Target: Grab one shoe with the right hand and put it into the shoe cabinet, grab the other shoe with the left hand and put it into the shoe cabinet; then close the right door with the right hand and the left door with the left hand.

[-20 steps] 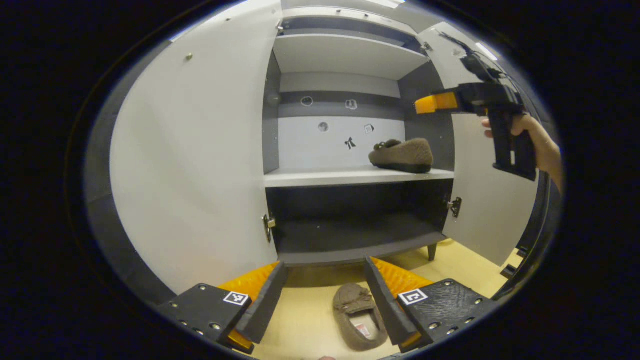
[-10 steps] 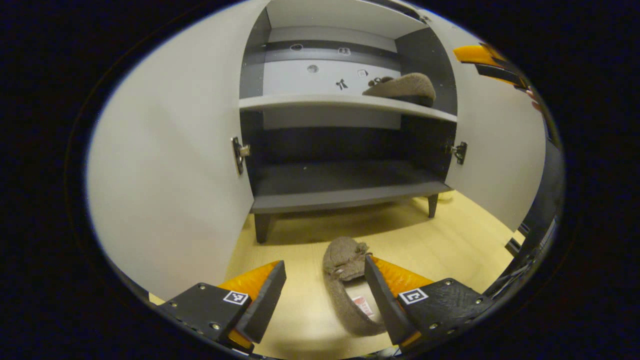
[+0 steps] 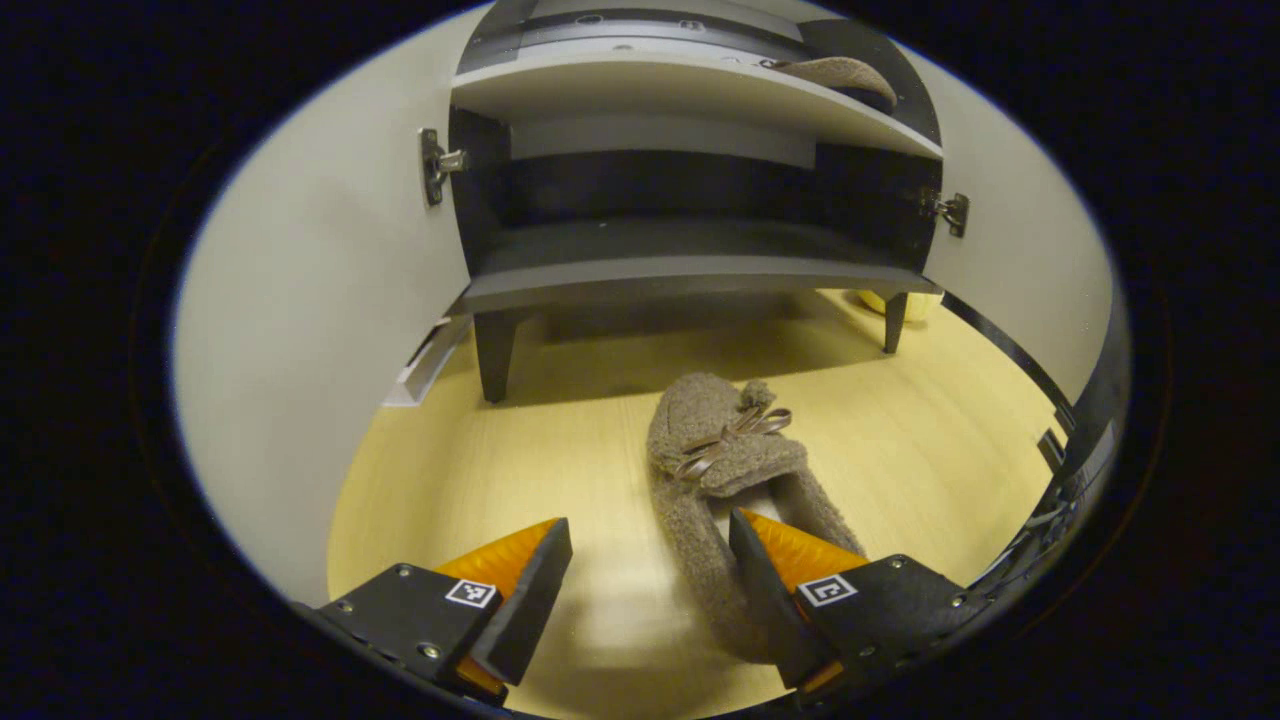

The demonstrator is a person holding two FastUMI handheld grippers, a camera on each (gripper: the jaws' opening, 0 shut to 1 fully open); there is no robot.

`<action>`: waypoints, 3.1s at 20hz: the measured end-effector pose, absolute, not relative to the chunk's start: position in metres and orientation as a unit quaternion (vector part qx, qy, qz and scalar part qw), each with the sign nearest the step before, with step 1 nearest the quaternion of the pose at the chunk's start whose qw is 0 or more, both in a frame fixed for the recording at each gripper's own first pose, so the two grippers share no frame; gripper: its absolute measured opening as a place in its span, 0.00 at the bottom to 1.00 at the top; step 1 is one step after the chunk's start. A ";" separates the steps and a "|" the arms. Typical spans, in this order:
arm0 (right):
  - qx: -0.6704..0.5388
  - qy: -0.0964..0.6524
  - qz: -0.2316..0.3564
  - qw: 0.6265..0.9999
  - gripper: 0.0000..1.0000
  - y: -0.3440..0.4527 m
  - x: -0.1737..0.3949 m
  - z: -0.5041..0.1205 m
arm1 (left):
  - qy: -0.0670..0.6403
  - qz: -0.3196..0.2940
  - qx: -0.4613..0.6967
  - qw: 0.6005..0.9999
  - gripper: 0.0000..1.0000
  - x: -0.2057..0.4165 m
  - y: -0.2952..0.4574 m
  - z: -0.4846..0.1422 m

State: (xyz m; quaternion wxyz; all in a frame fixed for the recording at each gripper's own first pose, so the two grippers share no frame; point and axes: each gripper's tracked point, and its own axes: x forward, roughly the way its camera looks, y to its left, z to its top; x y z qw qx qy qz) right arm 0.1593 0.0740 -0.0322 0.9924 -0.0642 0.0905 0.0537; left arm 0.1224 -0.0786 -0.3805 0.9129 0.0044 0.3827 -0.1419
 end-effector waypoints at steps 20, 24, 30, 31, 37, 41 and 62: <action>-0.062 0.114 0.064 0.990 0.98 0.053 0.124 -0.036 | 0.387 -0.106 -0.026 0.916 0.02 0.149 -0.086 -0.372; -0.063 0.108 0.078 0.989 0.98 0.053 0.122 -0.032 | 0.347 -0.110 -0.040 0.931 0.02 0.157 -0.087 -0.342; -0.057 0.108 0.087 0.989 0.98 0.044 0.119 -0.035 | 0.264 -0.107 -0.055 0.957 0.02 0.180 -0.096 -0.273; -0.054 0.110 0.089 0.989 0.98 0.042 0.117 -0.037 | 0.251 -0.109 -0.055 0.960 0.02 0.183 -0.097 -0.262; -0.036 0.104 0.107 0.988 0.98 0.041 0.107 -0.039 | 0.185 -0.108 -0.071 0.974 0.01 0.191 -0.095 -0.243; -0.024 0.103 0.115 0.988 0.98 0.041 0.101 -0.042 | 0.148 -0.100 -0.069 0.981 0.01 0.194 -0.093 -0.240; -0.017 0.125 0.063 0.990 0.98 0.045 0.093 -0.060 | 0.076 -0.068 -0.119 0.988 0.03 0.232 -0.089 -0.205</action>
